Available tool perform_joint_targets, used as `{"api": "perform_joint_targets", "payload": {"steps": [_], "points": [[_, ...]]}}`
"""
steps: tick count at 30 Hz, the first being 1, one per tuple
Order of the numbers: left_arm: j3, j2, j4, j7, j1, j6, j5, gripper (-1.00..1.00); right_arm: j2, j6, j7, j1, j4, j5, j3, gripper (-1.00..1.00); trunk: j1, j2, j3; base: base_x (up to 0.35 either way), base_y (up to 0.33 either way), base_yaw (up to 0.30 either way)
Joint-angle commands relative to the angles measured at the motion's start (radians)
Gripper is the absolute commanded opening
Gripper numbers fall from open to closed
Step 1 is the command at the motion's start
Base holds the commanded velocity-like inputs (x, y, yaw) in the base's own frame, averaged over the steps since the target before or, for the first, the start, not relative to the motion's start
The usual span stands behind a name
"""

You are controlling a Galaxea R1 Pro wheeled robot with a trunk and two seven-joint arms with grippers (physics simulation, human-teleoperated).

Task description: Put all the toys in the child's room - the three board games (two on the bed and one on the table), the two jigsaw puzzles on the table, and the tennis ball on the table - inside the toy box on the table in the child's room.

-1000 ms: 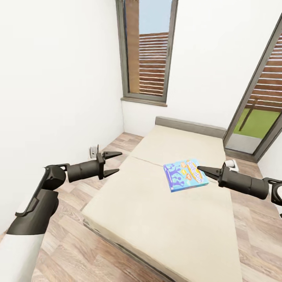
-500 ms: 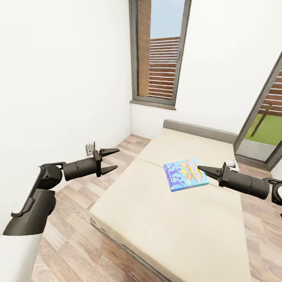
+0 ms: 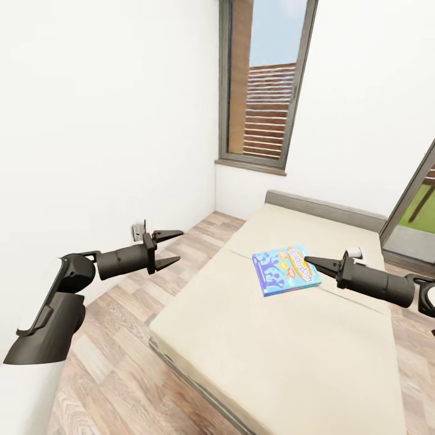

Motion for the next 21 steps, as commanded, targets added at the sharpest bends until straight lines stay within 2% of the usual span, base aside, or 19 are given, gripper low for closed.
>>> {"api": "perform_joint_targets", "payload": {"steps": [1, 10, 21], "points": [[-0.001, 0.0, -0.001, 0.01, -0.001, -0.001, 0.01, 1.0, 0.0, 0.003, 0.009, -0.001, 0.0, 0.008, 0.0, -1.0, 0.001, -0.002, -0.001, 0.117, 0.0, 0.188], [0.0, 0.001, -0.001, 0.011, 0.007, 0.001, 0.009, 1.0, 0.0, 0.003, 0.009, -0.001, 0.0, 0.009, 0.002, -1.0, 0.001, -0.002, 0.003, 0.036, 0.0, 0.106], [0.0, 0.001, 0.003, 0.012, 0.012, 0.001, 0.008, 1.0, 0.0, 0.003, 0.006, -0.001, 0.0, 0.01, 0.005, -1.0, 0.001, -0.002, 0.009, 0.002, 0.0, 0.251]]}}
